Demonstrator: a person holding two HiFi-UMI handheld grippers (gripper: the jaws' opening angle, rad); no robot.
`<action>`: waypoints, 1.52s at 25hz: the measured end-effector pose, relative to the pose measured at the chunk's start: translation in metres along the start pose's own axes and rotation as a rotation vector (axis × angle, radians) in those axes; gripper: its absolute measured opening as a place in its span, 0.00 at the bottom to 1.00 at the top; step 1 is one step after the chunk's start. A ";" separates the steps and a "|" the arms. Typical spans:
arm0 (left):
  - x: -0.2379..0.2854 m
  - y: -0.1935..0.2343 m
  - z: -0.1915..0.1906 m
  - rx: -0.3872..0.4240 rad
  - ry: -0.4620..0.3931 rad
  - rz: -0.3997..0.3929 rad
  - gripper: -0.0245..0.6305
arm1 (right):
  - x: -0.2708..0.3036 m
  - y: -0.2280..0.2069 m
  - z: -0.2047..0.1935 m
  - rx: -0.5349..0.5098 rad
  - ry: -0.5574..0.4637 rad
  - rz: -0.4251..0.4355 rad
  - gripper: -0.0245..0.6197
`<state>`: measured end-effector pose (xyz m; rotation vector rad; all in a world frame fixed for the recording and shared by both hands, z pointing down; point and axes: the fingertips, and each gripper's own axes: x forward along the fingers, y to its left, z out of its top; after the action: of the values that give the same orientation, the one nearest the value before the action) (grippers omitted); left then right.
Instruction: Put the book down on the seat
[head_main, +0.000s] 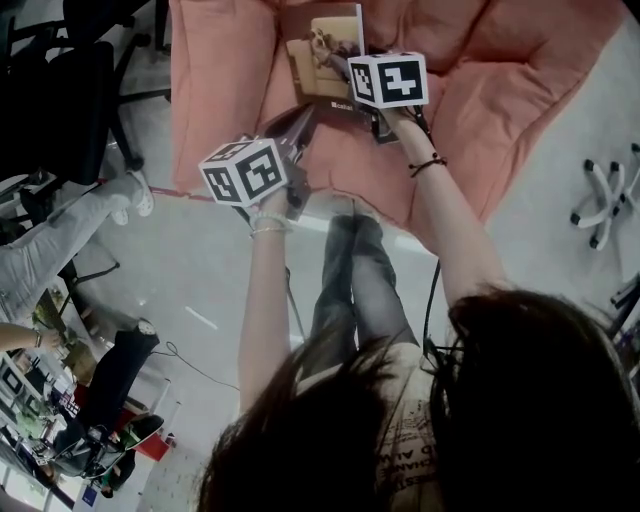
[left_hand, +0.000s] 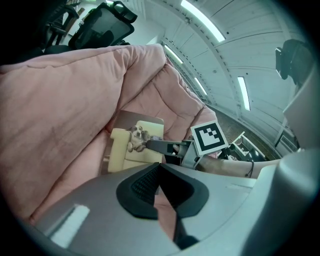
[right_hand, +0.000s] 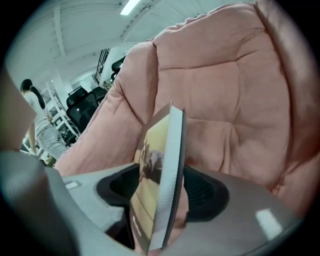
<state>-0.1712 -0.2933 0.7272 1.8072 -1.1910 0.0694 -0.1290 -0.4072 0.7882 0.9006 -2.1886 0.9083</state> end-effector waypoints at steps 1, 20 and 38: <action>-0.001 0.000 0.000 -0.001 0.000 0.000 0.02 | -0.001 -0.004 0.000 0.000 -0.002 -0.024 0.45; -0.022 -0.036 0.004 0.019 -0.022 0.013 0.02 | -0.056 0.019 0.002 0.000 -0.046 0.033 0.46; -0.097 -0.122 0.018 0.051 -0.101 -0.015 0.02 | -0.171 0.098 0.018 0.032 -0.150 0.182 0.23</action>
<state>-0.1394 -0.2279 0.5882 1.8824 -1.2566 0.0004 -0.1077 -0.3075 0.6185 0.8169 -2.4220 0.9914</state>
